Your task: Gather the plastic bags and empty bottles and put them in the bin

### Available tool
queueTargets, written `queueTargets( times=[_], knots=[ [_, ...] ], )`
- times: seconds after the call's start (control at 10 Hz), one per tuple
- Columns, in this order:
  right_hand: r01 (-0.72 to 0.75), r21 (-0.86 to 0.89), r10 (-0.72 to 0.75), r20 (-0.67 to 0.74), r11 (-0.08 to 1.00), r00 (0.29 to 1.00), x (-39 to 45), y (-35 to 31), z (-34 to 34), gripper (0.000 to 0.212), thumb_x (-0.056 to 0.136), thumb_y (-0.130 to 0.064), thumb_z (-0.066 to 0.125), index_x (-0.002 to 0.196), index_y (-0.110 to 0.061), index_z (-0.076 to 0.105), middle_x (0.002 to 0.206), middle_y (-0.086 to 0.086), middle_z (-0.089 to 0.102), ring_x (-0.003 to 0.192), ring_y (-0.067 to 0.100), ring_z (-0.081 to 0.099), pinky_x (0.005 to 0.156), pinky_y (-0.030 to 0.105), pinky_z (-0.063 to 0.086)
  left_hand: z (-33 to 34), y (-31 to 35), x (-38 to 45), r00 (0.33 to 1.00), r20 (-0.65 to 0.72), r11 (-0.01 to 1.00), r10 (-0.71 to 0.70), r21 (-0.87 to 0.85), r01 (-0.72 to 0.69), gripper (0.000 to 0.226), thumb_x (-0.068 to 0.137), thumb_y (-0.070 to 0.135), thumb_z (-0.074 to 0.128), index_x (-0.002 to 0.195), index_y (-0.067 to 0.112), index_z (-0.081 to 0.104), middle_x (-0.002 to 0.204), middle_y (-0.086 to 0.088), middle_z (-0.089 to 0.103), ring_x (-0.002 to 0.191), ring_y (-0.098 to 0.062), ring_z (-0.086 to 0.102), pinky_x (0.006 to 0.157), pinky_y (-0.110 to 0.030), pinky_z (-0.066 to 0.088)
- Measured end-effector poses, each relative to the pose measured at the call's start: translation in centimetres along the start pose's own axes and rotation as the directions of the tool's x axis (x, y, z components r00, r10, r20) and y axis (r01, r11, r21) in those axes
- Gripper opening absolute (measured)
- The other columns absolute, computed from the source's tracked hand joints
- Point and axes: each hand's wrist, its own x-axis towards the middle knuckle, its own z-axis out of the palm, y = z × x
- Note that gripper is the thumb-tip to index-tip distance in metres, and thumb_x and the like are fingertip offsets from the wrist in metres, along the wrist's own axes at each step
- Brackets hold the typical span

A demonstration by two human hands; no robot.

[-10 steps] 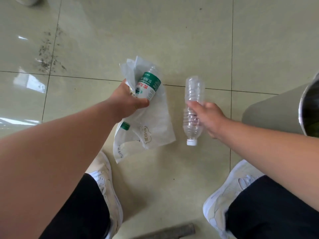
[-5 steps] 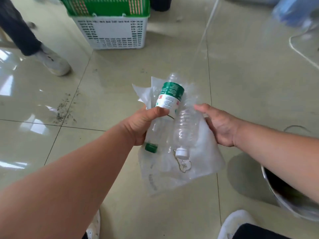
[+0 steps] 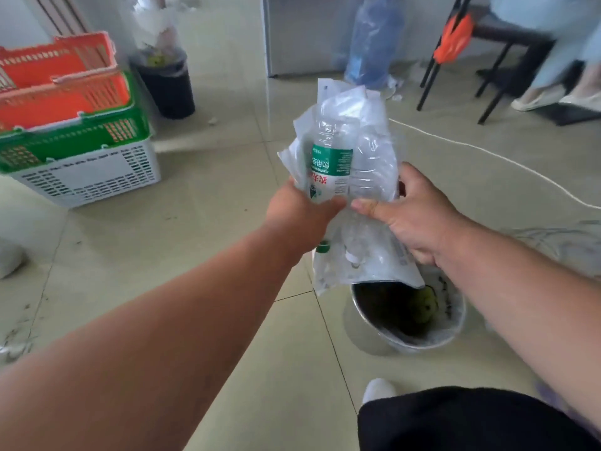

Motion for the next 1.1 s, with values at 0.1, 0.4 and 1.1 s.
queueTargets(
  times=[0.1, 0.4, 1.1],
  knots=[
    [0.058, -0.041, -0.063, -0.123, 0.997, 0.99, -1.6, 0.4, -7.3, 0.052, 0.073, -0.018, 0.095, 0.114, -0.032, 0.066, 0.104, -0.003, 0.08, 0.096, 0.019, 0.079, 0.086, 0.046, 0.064, 5.9, 3.0, -0.2, 0.99, 0.141, 0.988, 0.031, -0.152, -0.009, 0.028, 0.088, 0.036, 0.088, 0.112, 0.028, 0.076, 0.095, 0.009, 0.082, 0.078, -0.007, 0.079, 0.06, -0.023, 0.062],
    [-0.095, 0.146, 0.135, -0.293, 0.985, 0.946, -2.0, 13.8, -13.5, 0.059, 0.068, -0.023, 0.096, 0.113, -0.04, 0.062, 0.11, -0.006, 0.079, 0.102, 0.017, 0.077, 0.092, 0.051, 0.062, 16.7, -1.3, 1.7, 0.971, 0.222, 0.974, -0.086, -0.188, 0.129, 0.083, 0.069, 0.083, 0.073, 0.125, 0.022, 0.075, 0.12, -0.006, 0.083, 0.113, -0.033, 0.078, 0.102, -0.063, 0.058],
    [-0.655, 0.19, 0.678, -0.092, 0.731, 0.729, -2.2, 19.7, -10.9, 0.049, 0.075, -0.009, 0.088, 0.116, -0.011, 0.061, 0.121, 0.008, 0.067, 0.111, 0.024, 0.061, 0.099, 0.048, 0.054, 15.3, -6.2, 1.6, 0.9, 0.164, 0.825, -0.403, 0.491, 0.28, 0.048, 0.089, 0.04, 0.073, 0.129, 0.013, 0.067, 0.101, -0.004, 0.069, 0.079, -0.021, 0.063, 0.061, -0.027, 0.047]
  ],
)
